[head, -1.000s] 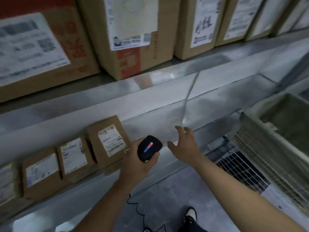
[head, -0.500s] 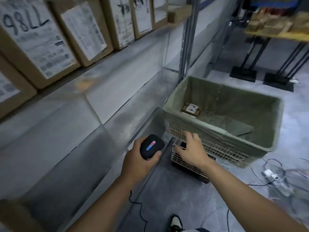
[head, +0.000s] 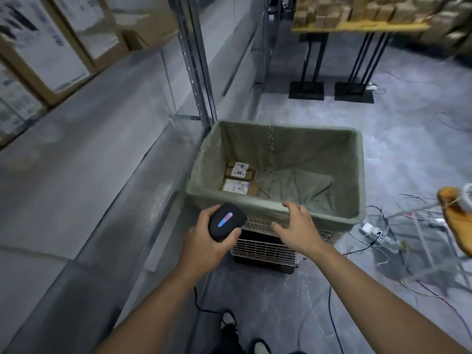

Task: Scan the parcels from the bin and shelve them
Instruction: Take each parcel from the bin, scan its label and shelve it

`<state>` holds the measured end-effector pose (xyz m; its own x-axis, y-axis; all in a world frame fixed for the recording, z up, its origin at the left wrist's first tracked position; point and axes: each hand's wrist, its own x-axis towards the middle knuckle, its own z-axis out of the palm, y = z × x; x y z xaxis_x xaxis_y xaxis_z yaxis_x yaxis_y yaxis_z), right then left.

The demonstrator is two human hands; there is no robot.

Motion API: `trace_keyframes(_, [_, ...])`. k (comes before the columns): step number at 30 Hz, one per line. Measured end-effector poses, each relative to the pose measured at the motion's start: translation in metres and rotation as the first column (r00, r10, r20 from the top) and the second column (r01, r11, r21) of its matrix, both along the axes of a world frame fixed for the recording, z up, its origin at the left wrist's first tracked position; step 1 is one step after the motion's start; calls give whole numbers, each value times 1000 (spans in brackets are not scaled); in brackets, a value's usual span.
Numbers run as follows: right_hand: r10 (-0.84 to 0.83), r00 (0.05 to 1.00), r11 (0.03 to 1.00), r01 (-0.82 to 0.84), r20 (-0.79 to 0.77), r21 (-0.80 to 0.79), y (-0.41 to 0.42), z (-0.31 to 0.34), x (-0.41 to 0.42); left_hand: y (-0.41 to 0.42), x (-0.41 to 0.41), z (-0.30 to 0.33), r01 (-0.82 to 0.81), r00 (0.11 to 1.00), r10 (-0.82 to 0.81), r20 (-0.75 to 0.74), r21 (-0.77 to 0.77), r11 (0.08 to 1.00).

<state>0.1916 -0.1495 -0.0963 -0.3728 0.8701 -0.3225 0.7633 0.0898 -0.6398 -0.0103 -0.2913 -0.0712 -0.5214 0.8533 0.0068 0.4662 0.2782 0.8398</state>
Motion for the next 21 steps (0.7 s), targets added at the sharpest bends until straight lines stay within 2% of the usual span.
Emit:
trace_keyframes(9, [-56, 998, 998, 57, 34, -10, 73, -16, -36, 86, -49, -18, 57, 996, -56, 65, -16, 998])
trace_keyframes(13, [-67, 995, 997, 69, 78, -23, 109, -22, -65, 124, -78, -27, 27, 993, -24, 112, -20, 999])
trace_keyframes(21, [-44, 989, 997, 51, 143, -51, 176, -52, -116, 179, -121, -45, -17, 995, 23, 95, -61, 998])
